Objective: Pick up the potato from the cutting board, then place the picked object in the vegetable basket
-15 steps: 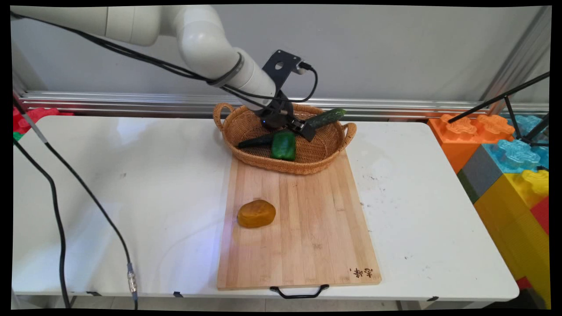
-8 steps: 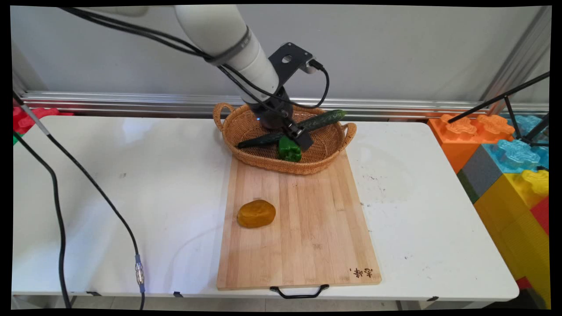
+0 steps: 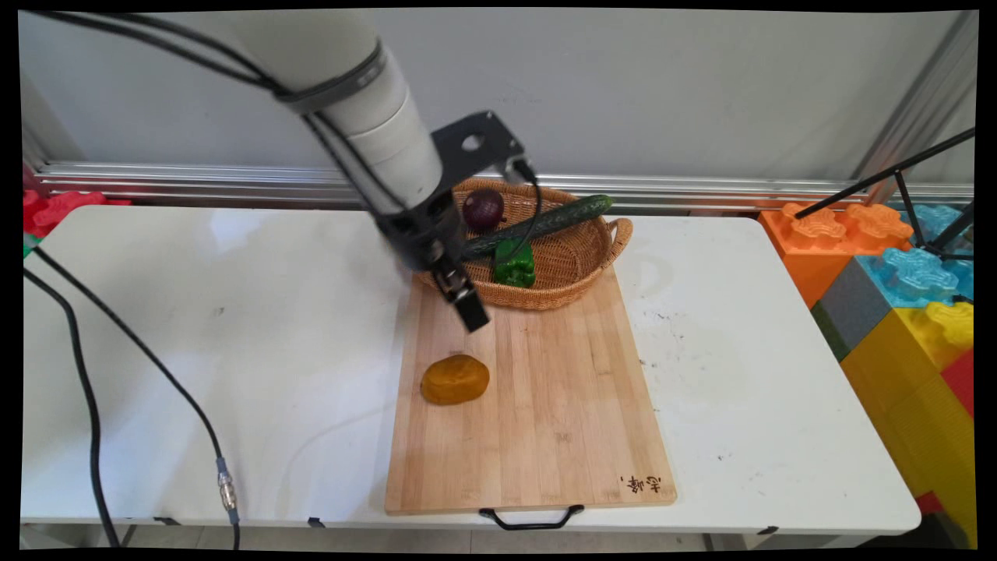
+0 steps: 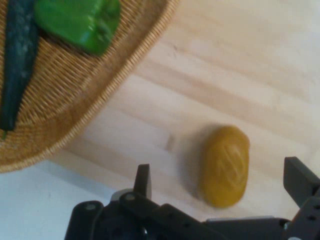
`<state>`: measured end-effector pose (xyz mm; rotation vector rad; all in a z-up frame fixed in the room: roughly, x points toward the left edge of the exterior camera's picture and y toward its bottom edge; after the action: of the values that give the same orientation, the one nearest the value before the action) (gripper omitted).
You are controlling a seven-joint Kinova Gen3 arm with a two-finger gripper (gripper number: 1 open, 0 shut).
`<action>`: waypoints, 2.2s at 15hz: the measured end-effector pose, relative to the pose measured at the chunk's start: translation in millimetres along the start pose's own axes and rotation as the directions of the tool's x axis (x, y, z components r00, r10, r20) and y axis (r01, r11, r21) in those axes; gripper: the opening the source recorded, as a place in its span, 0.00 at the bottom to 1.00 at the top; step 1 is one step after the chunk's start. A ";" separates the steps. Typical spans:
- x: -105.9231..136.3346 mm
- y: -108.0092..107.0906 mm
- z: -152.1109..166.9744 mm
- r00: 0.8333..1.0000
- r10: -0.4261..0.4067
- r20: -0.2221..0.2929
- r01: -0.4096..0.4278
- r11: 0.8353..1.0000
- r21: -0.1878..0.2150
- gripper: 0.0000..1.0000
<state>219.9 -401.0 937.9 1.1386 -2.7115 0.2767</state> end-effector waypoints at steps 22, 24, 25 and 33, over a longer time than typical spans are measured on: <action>-81.8 -2.3 108.8 0.970 0.219 -0.101 -0.225 0.973 -0.048 1.00; -83.4 -3.0 114.6 0.970 0.218 -0.111 -0.225 0.973 -0.052 0.00; -83.8 -2.8 116.5 0.969 0.218 -0.116 -0.225 0.973 -0.055 0.00; -82.1 3.4 104.9 0.969 0.209 -0.135 -0.219 0.974 -0.062 0.00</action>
<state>263.4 -367.9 816.4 0.7796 -2.7061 0.2635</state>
